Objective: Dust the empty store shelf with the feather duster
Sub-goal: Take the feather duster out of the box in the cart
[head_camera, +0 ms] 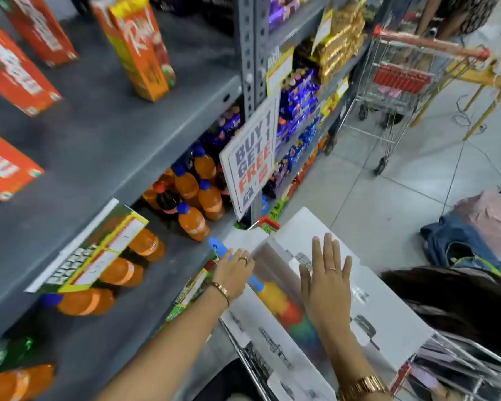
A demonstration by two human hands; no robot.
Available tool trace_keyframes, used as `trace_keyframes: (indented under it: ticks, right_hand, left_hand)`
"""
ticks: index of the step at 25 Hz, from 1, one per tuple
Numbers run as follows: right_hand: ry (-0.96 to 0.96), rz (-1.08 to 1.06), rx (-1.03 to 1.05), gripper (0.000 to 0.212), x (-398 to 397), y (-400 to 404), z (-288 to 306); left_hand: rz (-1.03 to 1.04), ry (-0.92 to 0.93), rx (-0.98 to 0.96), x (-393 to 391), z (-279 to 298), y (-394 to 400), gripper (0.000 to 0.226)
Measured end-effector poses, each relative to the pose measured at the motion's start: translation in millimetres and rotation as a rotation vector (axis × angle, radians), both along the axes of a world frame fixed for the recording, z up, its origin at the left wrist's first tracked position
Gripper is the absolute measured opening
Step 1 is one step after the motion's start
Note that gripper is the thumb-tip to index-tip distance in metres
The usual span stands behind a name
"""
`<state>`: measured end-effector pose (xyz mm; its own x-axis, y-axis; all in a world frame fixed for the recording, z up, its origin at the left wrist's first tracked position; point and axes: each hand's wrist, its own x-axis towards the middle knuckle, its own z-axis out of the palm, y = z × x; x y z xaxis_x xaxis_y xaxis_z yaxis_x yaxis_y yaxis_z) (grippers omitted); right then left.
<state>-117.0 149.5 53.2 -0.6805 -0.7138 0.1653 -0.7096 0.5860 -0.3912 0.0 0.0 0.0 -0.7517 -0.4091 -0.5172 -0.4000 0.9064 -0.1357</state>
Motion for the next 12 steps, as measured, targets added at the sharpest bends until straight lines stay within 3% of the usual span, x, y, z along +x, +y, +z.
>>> trace_keyframes:
  ticks: [4,12]
  right_hand:
    - [0.025,0.033,0.042,0.056,-6.6,-0.3,-33.3]
    - [0.005,0.031,0.072,0.054,-5.1,12.6,-55.7]
  left_hand:
    - [-0.049,-0.176,-0.104,-18.2,-26.2,-6.6,0.034]
    - [-0.146,-0.165,-0.105,-16.2,-31.4,2.8,0.025]
